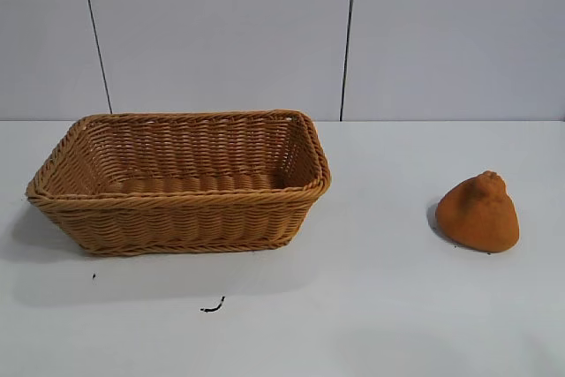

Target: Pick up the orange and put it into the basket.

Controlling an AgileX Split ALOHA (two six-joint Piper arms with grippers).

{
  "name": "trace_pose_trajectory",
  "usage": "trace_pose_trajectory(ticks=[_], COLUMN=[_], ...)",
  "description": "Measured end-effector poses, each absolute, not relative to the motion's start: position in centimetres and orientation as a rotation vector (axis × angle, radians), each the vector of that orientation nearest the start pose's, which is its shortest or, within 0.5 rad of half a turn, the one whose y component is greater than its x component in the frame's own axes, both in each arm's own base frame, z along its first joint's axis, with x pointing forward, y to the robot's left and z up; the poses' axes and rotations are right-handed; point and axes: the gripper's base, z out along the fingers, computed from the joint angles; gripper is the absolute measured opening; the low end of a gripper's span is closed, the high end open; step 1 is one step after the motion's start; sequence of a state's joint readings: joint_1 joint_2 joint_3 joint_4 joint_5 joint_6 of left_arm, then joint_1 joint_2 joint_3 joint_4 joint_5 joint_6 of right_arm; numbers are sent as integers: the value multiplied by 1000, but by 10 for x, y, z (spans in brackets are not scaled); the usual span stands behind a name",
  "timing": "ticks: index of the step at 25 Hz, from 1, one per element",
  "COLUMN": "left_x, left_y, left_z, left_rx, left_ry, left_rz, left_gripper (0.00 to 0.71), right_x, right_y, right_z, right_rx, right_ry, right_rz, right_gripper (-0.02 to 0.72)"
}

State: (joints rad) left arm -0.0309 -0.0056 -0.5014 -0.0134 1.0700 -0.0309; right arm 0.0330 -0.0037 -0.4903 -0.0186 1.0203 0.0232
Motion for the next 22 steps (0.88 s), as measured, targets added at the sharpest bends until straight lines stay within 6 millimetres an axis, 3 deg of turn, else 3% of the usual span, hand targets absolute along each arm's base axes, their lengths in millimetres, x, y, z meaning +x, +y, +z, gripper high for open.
trace_pose_trajectory(ticks=[15,18,22], left_x=[-6,-6,-6], left_y=[-1,-1,-1], left_z=[277,277,277], left_rx=[1,1,1], left_ry=[2047,2047,2047], left_rz=[-55,-55,-55], left_gripper=[666,666,666], right_x=[-3,3,33], right_y=[-2,-1,0], right_z=[279,292,319], right_rx=[-9,-10,-12], right_ry=[2002,2021,2122], right_rz=[14,14,12], right_gripper=[673,673,673])
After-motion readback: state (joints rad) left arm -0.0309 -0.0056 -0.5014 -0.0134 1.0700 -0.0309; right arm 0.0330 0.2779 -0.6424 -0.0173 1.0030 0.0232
